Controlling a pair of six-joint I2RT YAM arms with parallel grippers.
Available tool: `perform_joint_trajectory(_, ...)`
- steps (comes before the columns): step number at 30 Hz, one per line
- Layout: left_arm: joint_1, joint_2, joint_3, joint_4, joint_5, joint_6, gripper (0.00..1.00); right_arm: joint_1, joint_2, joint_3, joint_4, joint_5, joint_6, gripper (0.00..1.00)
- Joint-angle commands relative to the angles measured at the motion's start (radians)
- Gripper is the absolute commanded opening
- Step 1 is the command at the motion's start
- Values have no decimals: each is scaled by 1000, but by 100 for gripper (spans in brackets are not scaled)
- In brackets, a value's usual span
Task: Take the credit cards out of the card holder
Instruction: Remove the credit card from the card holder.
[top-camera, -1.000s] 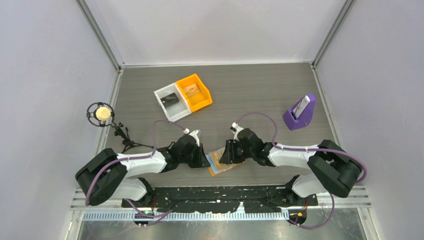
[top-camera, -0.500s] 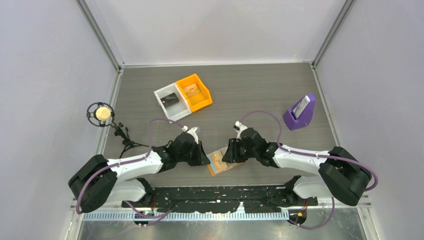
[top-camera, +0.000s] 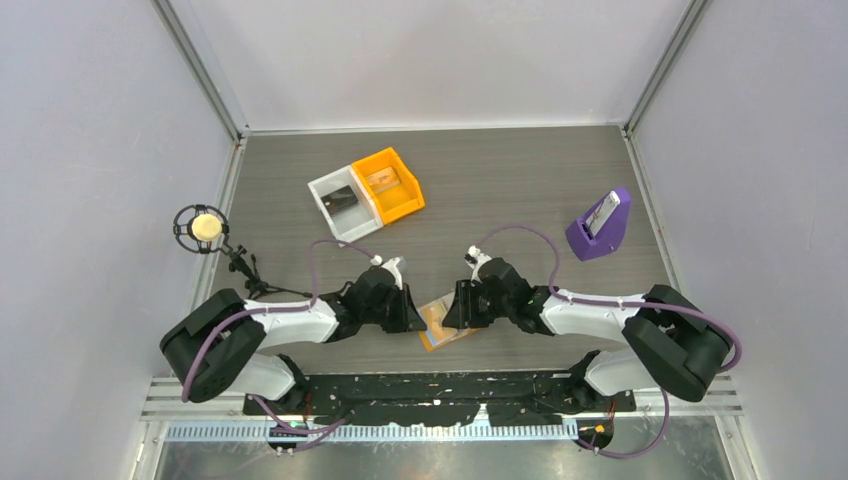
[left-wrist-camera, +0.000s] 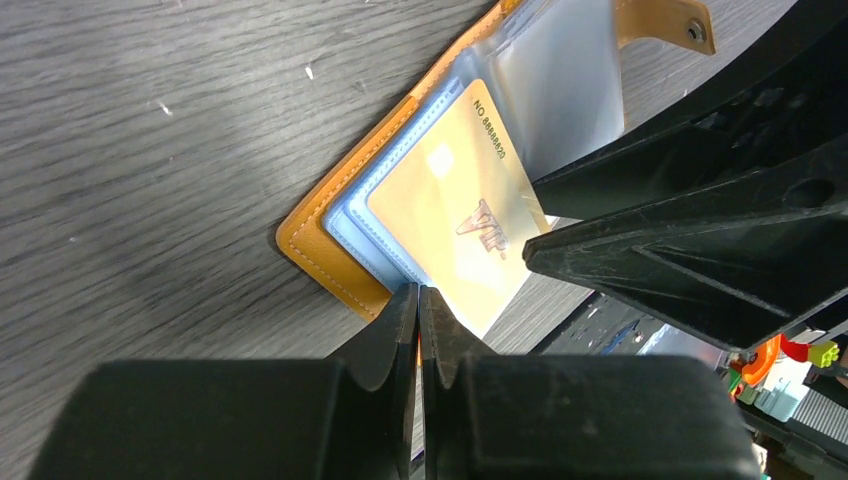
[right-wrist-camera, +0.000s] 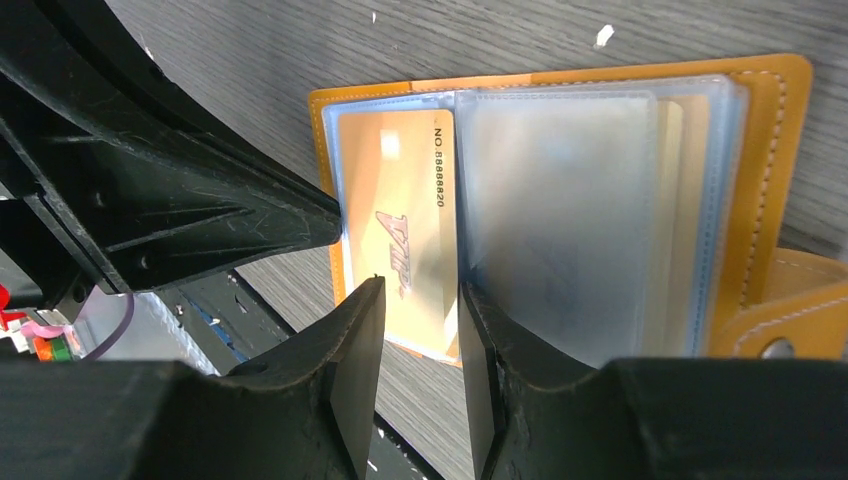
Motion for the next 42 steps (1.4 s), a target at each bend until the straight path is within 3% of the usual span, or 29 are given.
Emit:
perform_joint_trajectory(1, 3, 34, -25, 53, -2, -2, 6, -4, 19, -4, 50, -15, 11, 40)
perform_joint_trajectory(6, 3, 30, -33, 44, -13, -1, 6, -11, 19, -15, 83, -33, 29, 34)
perform_joint_trajectory(11, 3, 28, -32, 17, -28, 0, 6, -53, -23, -29, 97, -55, 24, 10)
perform_joint_trajectory(13, 3, 31, -31, 7, -31, 3, 6, -72, -54, -42, 97, -66, 14, 6)
perform_joint_trajectory(29, 3, 67, -27, 9, -33, 8, 6, -206, -188, -100, 76, -195, -13, 8)
perform_joint_trajectory(35, 3, 62, -30, 11, -35, 6, 6, -211, -133, -130, 227, -302, 74, 5)
perform_joint_trajectory(42, 3, 63, -30, 10, -36, 9, 6, -217, -120, -125, 232, -306, 108, 6)
